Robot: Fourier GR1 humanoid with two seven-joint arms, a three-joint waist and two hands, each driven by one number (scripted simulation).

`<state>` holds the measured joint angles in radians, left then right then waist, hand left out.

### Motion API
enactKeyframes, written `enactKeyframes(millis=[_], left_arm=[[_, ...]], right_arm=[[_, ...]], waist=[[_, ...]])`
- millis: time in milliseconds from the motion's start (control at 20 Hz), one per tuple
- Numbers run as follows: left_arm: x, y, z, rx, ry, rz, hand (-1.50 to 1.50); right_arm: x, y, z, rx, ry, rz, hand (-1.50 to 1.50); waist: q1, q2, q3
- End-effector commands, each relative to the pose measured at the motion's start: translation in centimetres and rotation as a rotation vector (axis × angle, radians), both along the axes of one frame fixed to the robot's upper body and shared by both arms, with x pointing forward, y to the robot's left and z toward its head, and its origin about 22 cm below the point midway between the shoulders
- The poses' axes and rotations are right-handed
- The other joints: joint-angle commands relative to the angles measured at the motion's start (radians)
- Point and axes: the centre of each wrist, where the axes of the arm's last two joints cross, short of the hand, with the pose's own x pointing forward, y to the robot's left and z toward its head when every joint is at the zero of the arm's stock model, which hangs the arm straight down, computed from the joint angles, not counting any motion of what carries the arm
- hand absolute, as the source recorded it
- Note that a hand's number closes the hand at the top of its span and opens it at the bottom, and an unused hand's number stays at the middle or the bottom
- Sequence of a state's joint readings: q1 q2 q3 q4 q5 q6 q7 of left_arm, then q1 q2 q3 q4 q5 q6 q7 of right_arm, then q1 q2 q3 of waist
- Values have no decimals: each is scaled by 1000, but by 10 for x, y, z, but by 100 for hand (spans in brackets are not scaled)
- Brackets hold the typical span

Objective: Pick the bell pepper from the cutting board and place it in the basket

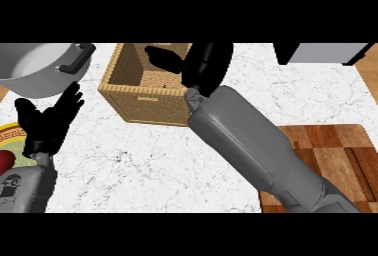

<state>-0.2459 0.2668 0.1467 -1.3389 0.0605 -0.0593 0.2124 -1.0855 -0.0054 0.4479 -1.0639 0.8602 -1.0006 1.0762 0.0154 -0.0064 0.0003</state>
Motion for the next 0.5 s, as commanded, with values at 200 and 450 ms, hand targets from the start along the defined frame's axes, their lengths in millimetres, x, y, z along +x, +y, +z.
enactKeyframes(millis=[200,450], left_arm=[[-9,18,-1,-7,5,57,0],[-18,19,9,-3,0,45,0]], right_arm=[[-53,-59,-19,135,122,62,-150],[-105,-114,-24,106,164,142,-150]], waist=[[-46,-4,0],[-47,-5,1]])
